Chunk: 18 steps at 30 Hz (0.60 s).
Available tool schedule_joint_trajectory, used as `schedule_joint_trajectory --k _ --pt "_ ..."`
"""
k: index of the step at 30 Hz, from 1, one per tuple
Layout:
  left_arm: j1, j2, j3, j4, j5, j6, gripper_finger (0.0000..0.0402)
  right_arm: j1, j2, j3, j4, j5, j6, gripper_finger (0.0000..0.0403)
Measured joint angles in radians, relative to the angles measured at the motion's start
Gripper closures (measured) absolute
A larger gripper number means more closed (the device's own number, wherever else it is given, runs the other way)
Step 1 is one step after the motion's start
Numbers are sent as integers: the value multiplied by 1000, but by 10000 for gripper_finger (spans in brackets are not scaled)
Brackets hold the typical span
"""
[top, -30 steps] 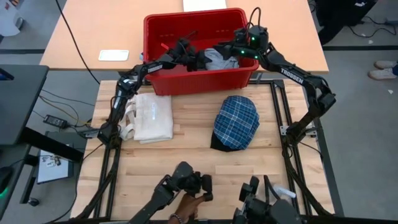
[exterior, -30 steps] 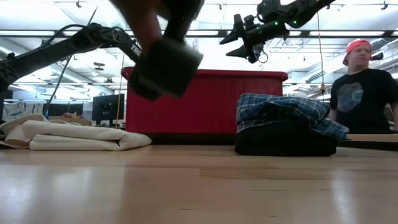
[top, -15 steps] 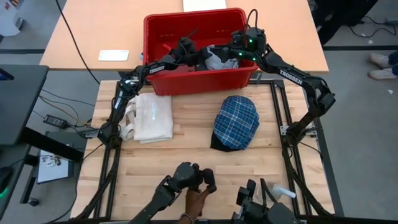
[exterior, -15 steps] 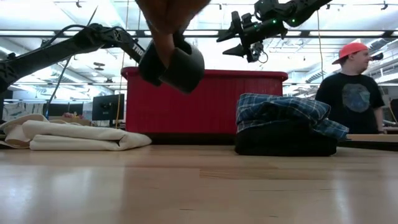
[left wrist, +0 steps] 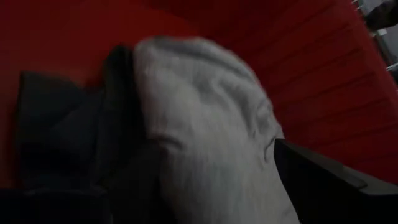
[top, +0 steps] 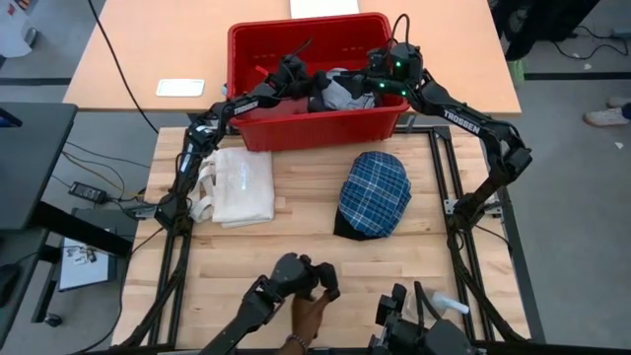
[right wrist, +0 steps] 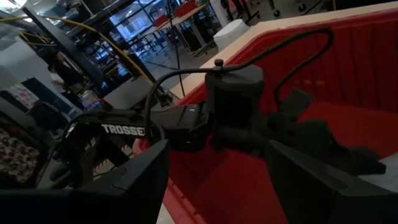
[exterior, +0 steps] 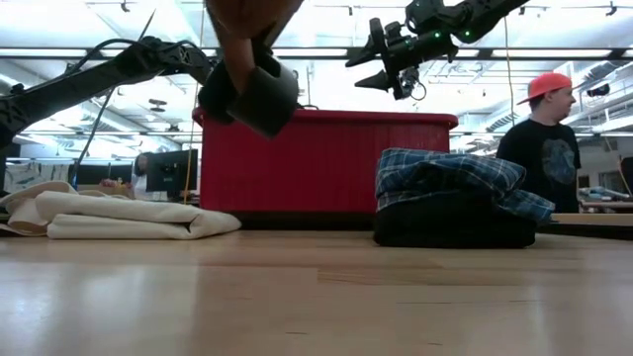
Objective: Fold laundry
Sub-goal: Remove the gray shirt from the laundry bin
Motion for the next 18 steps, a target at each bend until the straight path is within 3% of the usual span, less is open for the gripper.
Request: schedule_joint_trajectory --k 4,9,18 --pt "5 0 0 -29 18 -2 91 -5 0 0 0 -8 -1 133" --pt "7 -2 0 -29 -58 10 107 -12 0 0 0 -27 0 133" --pt "-26 12 0 28 -59 29 109 -12 0 0 1 -27 1 133"
